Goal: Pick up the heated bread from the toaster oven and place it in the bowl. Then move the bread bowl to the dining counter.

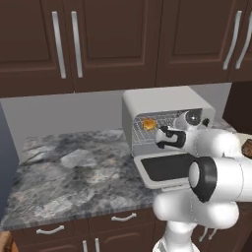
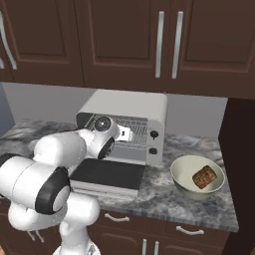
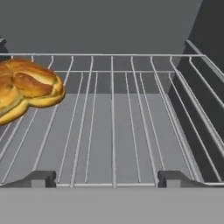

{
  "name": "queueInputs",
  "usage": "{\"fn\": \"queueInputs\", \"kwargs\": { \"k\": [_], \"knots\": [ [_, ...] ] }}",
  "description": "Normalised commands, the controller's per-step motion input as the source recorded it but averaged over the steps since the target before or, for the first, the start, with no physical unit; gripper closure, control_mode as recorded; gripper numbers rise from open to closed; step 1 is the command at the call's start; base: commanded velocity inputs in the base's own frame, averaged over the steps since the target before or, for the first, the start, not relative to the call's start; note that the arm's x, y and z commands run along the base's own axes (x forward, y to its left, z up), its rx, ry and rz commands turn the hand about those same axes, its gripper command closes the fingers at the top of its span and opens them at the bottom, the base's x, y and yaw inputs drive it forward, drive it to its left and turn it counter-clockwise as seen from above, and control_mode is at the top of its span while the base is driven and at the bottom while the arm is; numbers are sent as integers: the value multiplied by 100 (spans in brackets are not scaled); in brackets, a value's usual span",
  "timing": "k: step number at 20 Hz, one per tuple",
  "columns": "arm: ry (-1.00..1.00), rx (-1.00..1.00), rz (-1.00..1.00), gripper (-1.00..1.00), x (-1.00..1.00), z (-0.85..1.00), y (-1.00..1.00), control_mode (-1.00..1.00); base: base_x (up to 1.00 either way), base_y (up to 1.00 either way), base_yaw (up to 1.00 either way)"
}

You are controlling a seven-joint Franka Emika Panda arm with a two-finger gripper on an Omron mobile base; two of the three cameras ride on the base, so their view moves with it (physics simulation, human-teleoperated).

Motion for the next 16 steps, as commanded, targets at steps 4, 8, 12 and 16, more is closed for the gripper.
{"fn": "queueInputs", "kwargs": {
  "k": [4,8,12,16],
  "knots": [
    [30,0,-1,-100,-100,-18,-44,-100,0,0,0],
    [35,0,-1,-100,-100,-28,-52,-100,0,0,0],
    [33,-1,0,-100,-100,-42,-50,-100,0,0,0],
    [1,0,0,-100,-100,-22,-16,-100,0,0,0]
  ]
}}
